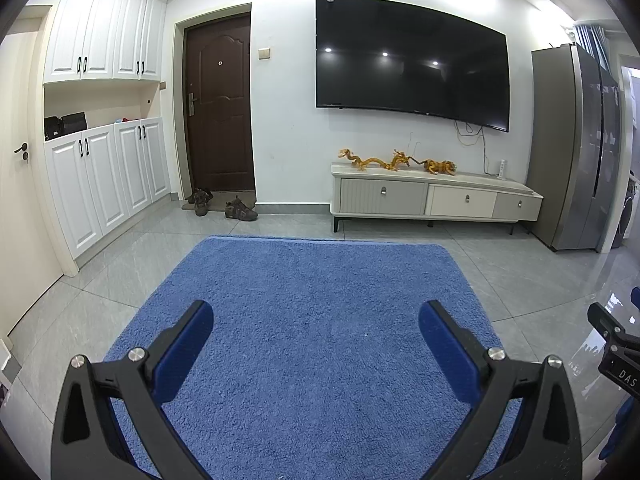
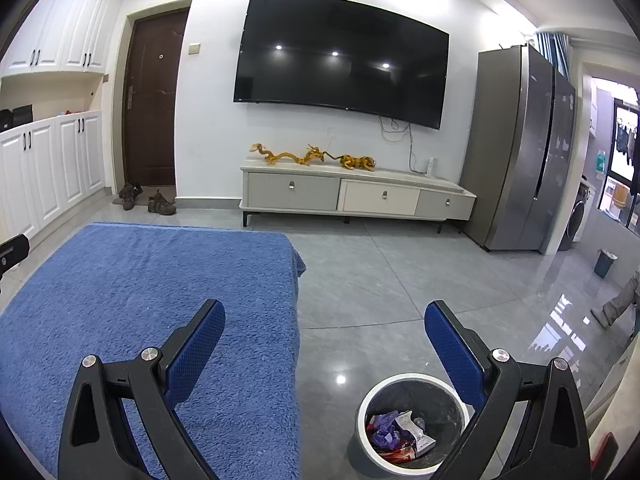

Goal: Collect trash

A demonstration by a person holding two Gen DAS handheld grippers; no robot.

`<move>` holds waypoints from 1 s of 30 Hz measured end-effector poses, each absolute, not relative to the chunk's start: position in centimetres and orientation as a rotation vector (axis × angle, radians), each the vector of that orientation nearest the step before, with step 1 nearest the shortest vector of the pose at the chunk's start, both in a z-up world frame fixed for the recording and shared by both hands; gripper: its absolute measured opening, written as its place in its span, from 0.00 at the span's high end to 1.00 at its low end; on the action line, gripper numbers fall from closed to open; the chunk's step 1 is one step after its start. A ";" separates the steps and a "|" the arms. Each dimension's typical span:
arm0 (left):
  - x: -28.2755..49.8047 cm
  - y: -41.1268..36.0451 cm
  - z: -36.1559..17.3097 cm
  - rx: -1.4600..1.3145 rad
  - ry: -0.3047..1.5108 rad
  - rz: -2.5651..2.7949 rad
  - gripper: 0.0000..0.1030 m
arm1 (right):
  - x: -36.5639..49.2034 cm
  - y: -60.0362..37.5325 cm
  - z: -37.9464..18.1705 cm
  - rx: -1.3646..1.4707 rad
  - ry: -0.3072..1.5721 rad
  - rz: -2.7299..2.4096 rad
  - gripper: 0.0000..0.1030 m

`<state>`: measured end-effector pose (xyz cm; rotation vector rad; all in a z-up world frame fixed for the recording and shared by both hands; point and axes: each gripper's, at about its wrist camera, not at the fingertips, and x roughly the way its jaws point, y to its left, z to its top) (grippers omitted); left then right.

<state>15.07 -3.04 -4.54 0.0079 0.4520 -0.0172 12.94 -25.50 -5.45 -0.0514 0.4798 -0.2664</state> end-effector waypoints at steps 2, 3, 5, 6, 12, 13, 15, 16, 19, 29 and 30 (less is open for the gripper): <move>15.0 -3.0 -4.5 0.009 0.451 -0.018 0.00 | 12.9 -25.5 -5.5 -0.051 0.479 -0.267 0.04; 14.9 -3.0 -4.5 0.010 0.449 -0.016 0.00 | 12.9 -25.5 -5.5 -0.051 0.479 -0.268 0.04; 14.8 -3.0 -4.4 0.010 0.446 -0.016 0.00 | 12.9 -25.5 -5.6 -0.052 0.481 -0.268 0.04; 14.8 -3.0 -4.4 0.011 0.445 -0.016 0.00 | 12.9 -25.5 -5.6 -0.052 0.481 -0.268 0.04; 14.7 -3.1 -4.4 0.013 0.444 -0.015 0.00 | 12.8 -25.5 -5.6 -0.052 0.479 -0.272 0.04; 14.7 -3.2 -4.4 0.014 0.443 -0.015 0.00 | 12.8 -25.5 -5.6 -0.050 0.477 -0.273 0.04; 14.6 -3.3 -4.3 0.014 0.443 -0.016 0.00 | 12.7 -25.6 -5.6 -0.047 0.475 -0.276 0.04; 14.6 -3.3 -4.3 0.014 0.444 -0.016 0.00 | 12.7 -25.6 -5.6 -0.046 0.474 -0.277 0.04; 14.6 -3.4 -4.2 0.014 0.447 -0.018 0.00 | 12.7 -25.7 -5.7 -0.043 0.475 -0.281 0.04; 14.6 -3.5 -4.2 0.012 0.446 -0.013 0.00 | 12.7 -25.8 -5.7 -0.042 0.476 -0.282 0.04; 14.7 -3.5 -4.2 0.012 0.446 -0.013 0.00 | 12.7 -25.8 -5.7 -0.042 0.475 -0.282 0.04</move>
